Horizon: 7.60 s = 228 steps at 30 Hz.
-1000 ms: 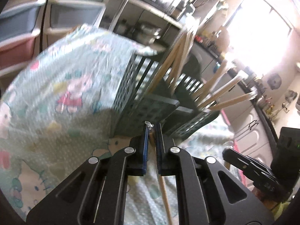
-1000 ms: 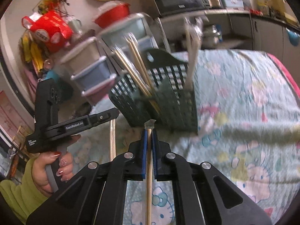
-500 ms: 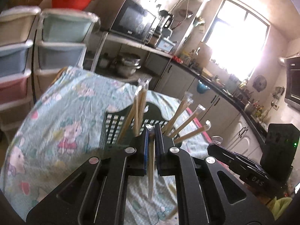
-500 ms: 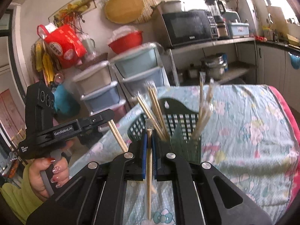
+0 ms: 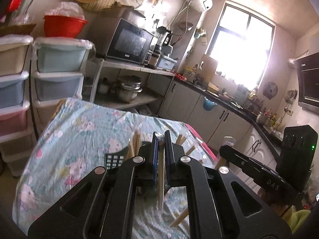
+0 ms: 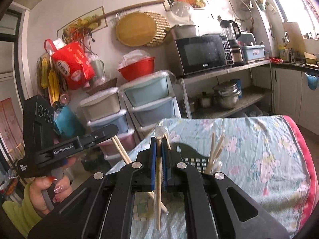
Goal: Organize utensils
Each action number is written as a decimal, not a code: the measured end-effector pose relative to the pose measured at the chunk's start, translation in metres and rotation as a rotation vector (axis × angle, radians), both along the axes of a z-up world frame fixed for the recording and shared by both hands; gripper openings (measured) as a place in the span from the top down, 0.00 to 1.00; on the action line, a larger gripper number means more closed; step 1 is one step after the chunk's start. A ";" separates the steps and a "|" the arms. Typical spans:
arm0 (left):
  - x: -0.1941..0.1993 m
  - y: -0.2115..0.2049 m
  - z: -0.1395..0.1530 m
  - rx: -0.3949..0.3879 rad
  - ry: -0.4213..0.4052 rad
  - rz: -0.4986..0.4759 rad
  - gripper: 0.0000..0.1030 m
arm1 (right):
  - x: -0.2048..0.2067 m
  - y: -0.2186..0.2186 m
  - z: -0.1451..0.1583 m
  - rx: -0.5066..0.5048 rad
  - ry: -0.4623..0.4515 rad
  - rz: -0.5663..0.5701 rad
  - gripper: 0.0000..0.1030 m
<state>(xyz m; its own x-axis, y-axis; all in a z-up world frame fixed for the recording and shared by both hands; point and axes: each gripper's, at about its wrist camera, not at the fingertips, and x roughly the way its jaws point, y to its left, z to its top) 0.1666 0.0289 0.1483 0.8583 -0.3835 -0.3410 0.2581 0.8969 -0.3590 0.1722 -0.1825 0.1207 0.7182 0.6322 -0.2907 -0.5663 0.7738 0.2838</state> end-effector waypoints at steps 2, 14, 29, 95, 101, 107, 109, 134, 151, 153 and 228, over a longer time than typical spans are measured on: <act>0.001 0.000 0.007 0.004 -0.016 0.002 0.97 | 0.002 0.000 0.006 0.007 -0.013 -0.007 0.95; 0.000 0.009 0.039 0.028 -0.093 0.032 0.96 | 0.017 -0.006 0.036 0.052 -0.083 -0.047 0.95; 0.011 0.030 0.055 0.033 -0.129 0.121 0.96 | 0.040 -0.014 0.055 0.067 -0.154 -0.150 0.95; 0.053 0.029 -0.053 0.059 0.148 0.159 0.34 | 0.076 0.003 -0.034 -0.037 0.065 -0.173 0.59; 0.041 0.026 -0.053 0.067 0.146 0.168 0.16 | 0.060 -0.001 -0.037 -0.055 0.064 -0.163 0.53; 0.028 0.018 -0.059 0.078 0.152 0.168 0.11 | 0.042 -0.005 -0.043 -0.068 0.065 -0.152 0.46; 0.023 0.015 -0.063 0.080 0.159 0.170 0.11 | 0.036 -0.006 -0.046 -0.075 0.064 -0.149 0.44; -0.029 -0.008 -0.110 0.138 0.202 0.160 0.10 | -0.028 -0.001 -0.098 -0.183 0.100 -0.133 0.19; -0.048 -0.025 -0.141 0.239 0.170 0.195 0.10 | -0.045 -0.007 -0.141 -0.212 0.134 -0.183 0.12; -0.051 -0.027 -0.142 0.247 0.160 0.201 0.10 | -0.046 -0.009 -0.142 -0.210 0.131 -0.190 0.11; -0.085 -0.038 -0.155 0.238 -0.032 0.201 0.10 | -0.102 -0.022 -0.153 -0.141 -0.165 -0.339 0.06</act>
